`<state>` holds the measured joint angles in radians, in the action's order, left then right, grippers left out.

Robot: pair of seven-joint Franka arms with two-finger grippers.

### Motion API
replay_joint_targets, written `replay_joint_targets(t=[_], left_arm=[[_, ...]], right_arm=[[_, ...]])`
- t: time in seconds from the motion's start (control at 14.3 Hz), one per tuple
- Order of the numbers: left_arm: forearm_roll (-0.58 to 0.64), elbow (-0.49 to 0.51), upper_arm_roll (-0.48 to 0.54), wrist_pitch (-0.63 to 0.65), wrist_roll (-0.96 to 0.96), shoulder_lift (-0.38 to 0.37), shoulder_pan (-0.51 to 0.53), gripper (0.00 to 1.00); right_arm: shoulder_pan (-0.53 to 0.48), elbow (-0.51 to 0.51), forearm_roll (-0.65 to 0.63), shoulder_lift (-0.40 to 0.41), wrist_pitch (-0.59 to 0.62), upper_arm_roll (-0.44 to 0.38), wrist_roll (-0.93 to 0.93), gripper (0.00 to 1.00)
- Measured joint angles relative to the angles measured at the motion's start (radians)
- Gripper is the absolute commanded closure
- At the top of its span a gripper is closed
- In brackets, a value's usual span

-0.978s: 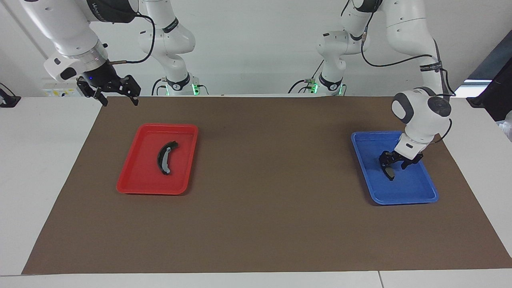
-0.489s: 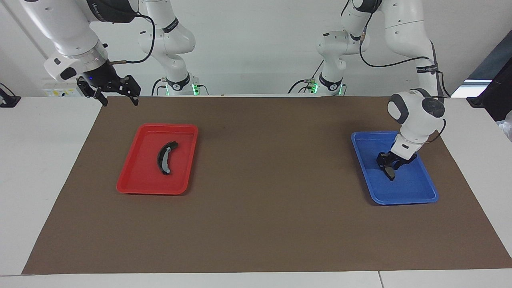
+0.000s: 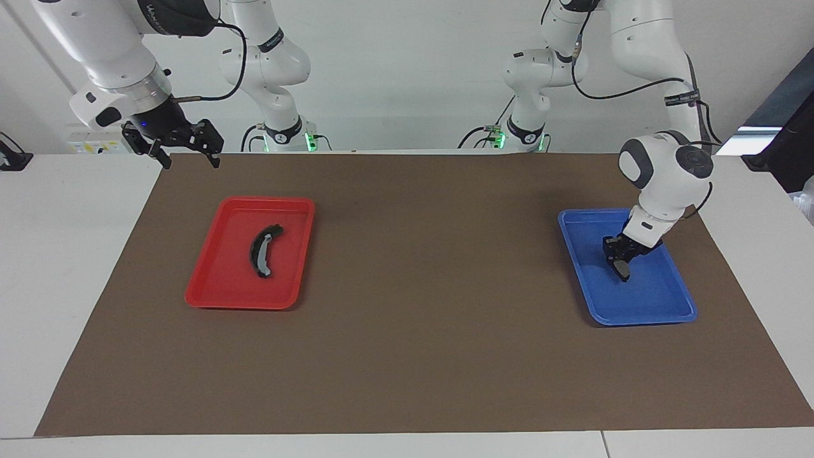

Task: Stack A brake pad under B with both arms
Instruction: 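Lift the small pad with the left gripper and carry it to the table center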

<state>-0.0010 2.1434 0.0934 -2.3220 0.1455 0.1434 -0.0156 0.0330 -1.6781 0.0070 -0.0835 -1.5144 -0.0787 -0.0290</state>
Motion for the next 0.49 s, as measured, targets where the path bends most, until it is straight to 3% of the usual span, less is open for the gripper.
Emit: replay_joint_targets(t=[0.21,0.49], left_arm=[[0.0,-0.099,-0.004,0.161,-0.116,-0.032,-0.113,0.99],[0.0,-0.123,-0.011,0.155,-0.389,-0.028,-0.337,0.99]], right_arm=[[0.0,0.0,0.0,0.0,0.0,0.0,0.0,0.0],[0.0,0.0,0.0,0.0,0.0,0.0,0.0,0.0]])
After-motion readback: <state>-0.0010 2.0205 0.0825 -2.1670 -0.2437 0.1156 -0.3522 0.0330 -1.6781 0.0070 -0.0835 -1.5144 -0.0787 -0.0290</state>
